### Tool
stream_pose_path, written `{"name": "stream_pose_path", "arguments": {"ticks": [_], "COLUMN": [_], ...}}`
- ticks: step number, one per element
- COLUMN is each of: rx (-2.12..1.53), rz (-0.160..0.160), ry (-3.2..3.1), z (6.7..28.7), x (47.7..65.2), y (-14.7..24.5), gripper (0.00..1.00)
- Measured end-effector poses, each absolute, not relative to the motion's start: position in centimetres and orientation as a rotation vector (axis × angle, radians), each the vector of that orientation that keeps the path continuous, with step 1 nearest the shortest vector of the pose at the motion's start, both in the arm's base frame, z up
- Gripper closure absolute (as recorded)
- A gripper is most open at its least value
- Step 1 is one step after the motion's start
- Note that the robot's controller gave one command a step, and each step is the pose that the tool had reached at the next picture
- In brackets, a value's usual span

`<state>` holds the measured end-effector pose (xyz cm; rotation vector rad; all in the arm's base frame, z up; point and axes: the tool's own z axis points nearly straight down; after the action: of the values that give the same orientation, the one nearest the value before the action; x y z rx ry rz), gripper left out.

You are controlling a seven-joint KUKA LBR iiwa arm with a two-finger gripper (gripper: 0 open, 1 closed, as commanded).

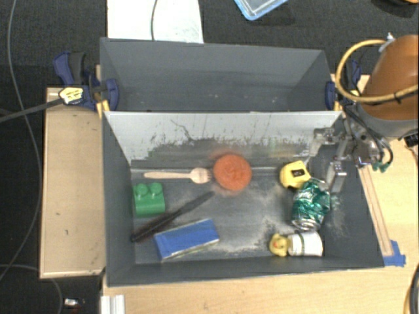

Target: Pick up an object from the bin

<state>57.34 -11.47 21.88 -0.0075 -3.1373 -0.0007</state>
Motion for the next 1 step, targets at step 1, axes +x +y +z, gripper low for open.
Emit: {"name": "stream_pose_path", "arguments": {"ticks": [1], "rx": [-0.003], "rz": [0.001], "ry": [-3.146], "z": [22.35], "x": [57.5], "y": [-11.41], "gripper": [0.0]}}
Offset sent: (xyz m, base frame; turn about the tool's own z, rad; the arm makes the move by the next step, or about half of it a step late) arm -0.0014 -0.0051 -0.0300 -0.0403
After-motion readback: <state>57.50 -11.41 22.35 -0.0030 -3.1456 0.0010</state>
